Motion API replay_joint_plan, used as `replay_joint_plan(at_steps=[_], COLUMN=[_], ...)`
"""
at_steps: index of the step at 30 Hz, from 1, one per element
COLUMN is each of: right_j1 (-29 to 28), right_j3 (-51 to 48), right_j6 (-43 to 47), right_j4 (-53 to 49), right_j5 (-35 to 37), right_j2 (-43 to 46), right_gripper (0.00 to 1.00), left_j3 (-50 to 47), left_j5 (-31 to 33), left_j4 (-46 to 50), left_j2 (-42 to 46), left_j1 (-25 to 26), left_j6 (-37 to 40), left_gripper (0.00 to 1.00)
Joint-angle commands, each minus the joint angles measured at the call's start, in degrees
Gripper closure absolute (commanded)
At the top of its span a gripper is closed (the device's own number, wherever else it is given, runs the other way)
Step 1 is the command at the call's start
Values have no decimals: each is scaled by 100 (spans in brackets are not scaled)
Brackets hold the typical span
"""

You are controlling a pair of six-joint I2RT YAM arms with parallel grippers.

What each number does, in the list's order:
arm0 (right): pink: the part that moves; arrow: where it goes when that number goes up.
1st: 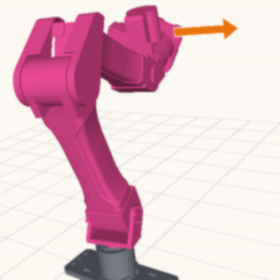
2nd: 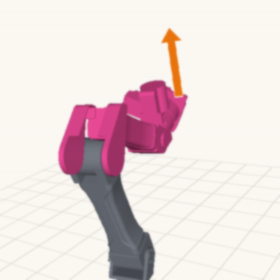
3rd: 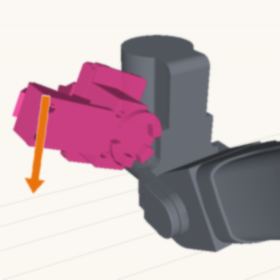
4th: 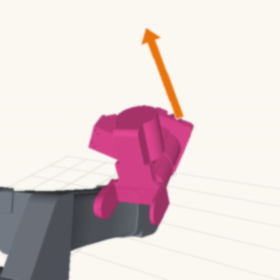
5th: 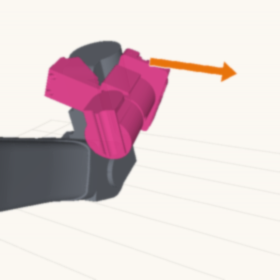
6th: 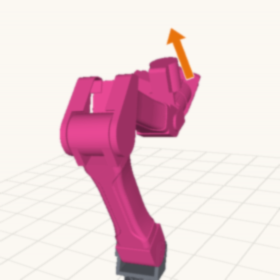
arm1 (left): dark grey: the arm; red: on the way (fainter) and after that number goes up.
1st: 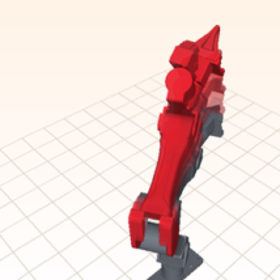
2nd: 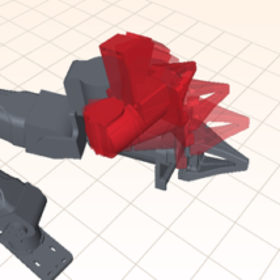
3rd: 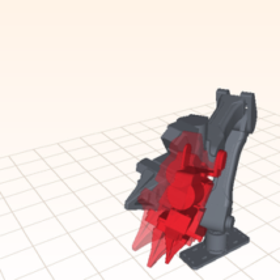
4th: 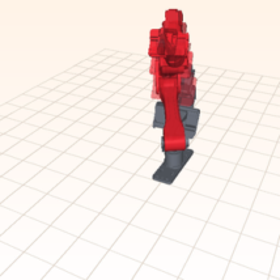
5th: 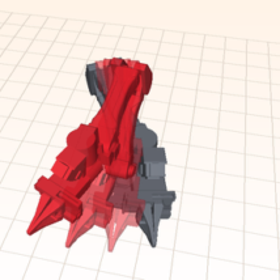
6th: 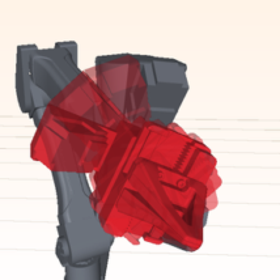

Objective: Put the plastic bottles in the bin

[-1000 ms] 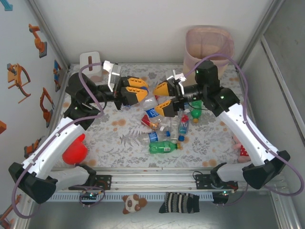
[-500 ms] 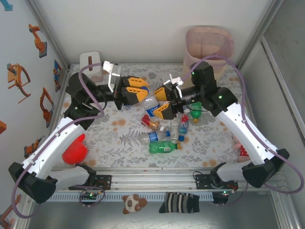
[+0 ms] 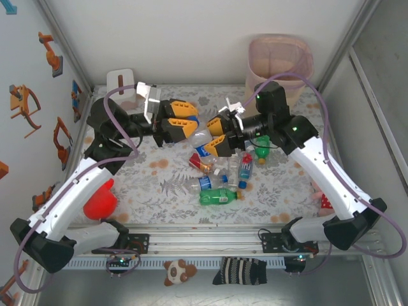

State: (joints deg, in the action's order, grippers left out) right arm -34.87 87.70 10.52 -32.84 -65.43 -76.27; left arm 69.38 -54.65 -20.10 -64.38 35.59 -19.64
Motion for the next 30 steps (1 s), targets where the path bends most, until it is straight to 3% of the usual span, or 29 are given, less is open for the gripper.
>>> replay_joint_plan(at_steps=[1,7,14,23,30], right_j1=[-59,50,541,1582,2190], right_j3=[195,307,461,1186,2450], right_j6=[39,-78,-481,-1248,-1415], right_j4=[-43,-45,196,398,-131], right_j5=[224,993,2170,3796,5472], right_j2=[123,252,323,-95,-1057], right_gripper=[49,49,50,50,52], left_j3=[-90,-364,-843,-910,-937], left_j5=[334,1343,2538,2645,2661], left_j4=[116,501,641,745,725], left_j2=[260,700,1269,1237,1105], left_j1=[-11,-19,-61,-89,-89], left_j6=[356,779,1086,1024,949], left_gripper=[46,33,30,30,30])
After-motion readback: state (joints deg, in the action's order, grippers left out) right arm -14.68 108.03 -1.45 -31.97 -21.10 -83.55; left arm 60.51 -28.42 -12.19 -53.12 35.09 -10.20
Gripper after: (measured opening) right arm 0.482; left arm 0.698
